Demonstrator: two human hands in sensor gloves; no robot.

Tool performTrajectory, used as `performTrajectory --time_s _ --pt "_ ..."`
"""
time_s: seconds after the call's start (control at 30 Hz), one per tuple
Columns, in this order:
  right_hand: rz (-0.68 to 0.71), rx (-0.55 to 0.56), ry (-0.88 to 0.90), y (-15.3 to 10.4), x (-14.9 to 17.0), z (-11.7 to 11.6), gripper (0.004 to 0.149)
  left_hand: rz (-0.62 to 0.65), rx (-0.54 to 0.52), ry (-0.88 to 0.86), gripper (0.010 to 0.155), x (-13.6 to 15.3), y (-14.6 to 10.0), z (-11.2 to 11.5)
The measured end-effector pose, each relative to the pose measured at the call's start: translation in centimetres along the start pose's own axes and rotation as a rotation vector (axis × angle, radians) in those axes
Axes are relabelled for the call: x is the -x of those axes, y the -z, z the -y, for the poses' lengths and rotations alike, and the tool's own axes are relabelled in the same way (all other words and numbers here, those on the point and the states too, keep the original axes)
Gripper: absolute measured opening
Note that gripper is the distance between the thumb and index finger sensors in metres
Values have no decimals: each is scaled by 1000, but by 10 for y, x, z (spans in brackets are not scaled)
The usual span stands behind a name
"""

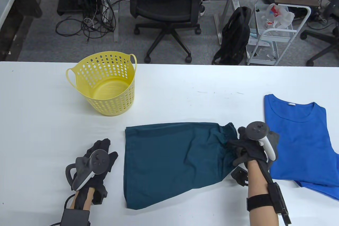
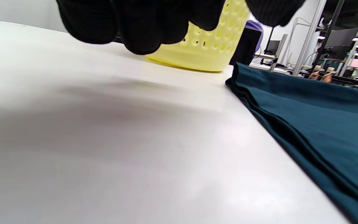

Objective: Fold and stack clothes and towels from laundry basket

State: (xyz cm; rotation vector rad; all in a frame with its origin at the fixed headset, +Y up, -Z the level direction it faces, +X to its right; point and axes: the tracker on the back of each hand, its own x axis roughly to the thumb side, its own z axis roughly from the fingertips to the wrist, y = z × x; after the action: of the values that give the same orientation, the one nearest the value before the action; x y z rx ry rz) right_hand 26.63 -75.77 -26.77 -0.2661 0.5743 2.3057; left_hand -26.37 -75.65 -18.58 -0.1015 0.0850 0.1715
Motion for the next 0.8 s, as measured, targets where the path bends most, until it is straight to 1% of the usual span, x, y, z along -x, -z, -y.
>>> performTrajectory --time_s 0.03,0.07,0.1,0.2,0.3,0.37,0.43,0.47,0.53,0.57,0.6,0.63,0.67,0.73,0.77,0.8 --pt "60 -89 53 -1 2 2 84 -11 6 -3 76 3 0 1" --pt "88 -149 101 -2 4 4 79 -19 12 -5 76 5 1 2" --pt "132 -230 181 -3 7 4 71 -29 18 -6 75 8 1 2" --pt "169 -247 210 -3 10 -1 53 -33 25 -2 73 10 2 3" --pt "216 -176 111 -10 1 1 55 -34 27 -4 73 10 2 2" --pt "226 -115 20 -22 -15 12 58 -31 26 -4 75 10 2 3" --pt "211 -14 -189 -39 -39 24 62 -28 23 6 75 10 1 4" --pt "200 70 -345 -51 -56 29 64 -26 22 12 76 9 1 5" --pt "207 189 -558 -71 -89 29 66 -11 11 22 76 8 1 5" --pt "224 248 -643 -83 -108 23 66 4 -6 28 76 7 1 5" --pt "260 286 -714 -94 -130 11 66 12 -20 42 76 6 1 4" --pt "301 307 -779 -103 -149 -5 66 18 -30 54 76 5 0 4" --pt "326 311 -813 -106 -159 -15 66 21 -36 63 76 5 0 4" --pt "405 294 -906 -114 -187 -58 67 20 -37 73 76 5 -1 4" --pt "430 278 -937 -114 -195 -76 66 21 -34 77 77 5 -1 4" --pt "460 232 -1002 -111 -206 -113 67 22 -32 82 76 4 -1 4"
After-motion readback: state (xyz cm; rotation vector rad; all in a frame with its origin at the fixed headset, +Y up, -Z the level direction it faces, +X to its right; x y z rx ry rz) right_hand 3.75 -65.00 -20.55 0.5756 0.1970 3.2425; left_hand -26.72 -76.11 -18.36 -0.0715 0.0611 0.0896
